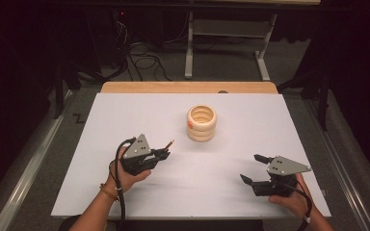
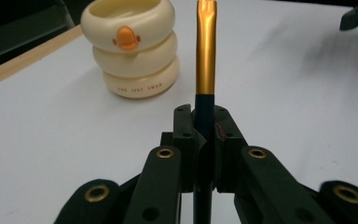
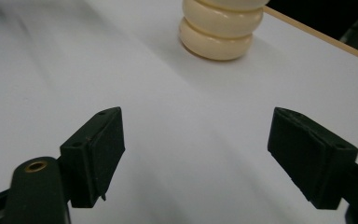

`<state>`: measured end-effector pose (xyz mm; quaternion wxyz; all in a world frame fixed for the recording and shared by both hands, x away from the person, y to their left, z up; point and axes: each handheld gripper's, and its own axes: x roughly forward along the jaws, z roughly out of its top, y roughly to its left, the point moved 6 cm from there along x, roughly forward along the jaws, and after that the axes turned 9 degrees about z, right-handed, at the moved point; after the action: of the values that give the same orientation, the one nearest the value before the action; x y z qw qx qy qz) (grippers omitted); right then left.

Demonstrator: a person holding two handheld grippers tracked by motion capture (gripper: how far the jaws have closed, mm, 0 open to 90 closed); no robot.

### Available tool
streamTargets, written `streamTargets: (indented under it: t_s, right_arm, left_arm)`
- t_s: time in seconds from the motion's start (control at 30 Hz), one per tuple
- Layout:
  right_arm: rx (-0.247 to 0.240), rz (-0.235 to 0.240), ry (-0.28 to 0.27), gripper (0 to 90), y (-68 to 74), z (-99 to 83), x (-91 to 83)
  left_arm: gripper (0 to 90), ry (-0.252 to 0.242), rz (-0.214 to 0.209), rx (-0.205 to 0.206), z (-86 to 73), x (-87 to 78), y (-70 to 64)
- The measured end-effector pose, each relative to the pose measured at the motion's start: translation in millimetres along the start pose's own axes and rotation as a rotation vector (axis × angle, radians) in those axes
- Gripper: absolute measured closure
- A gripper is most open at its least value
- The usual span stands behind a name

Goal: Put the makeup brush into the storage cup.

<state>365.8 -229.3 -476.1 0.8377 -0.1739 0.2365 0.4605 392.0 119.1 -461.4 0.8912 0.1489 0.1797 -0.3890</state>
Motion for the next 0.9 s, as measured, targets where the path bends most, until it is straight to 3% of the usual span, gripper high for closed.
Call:
streamTargets:
  t_s: [0.3,0.43,0.67,0.9]
  right_arm:
    - [0.033,-0.075,-0.053,18.4,-10.3,-9.6,-14.5]
    - [0.039,-0.107,-0.045,18.8,-13.2,-14.4,-16.7]
    - [0.046,-0.1,-0.031,18.8,-10.0,-19.7,-15.1]
    - [0.044,-0.093,-0.051,17.5,-7.2,-16.8,-13.9]
  left_arm:
    - [82.9,-0.06,0.039,-0.024,23.9,-3.1,13.3]
    - [82.9,-0.086,0.04,-0.036,38.4,0.6,19.0]
    - [82.9,-0.133,0.049,-0.064,63.5,10.5,30.4]
    - [82.9,-0.148,0.052,-0.061,85.4,27.2,35.1]
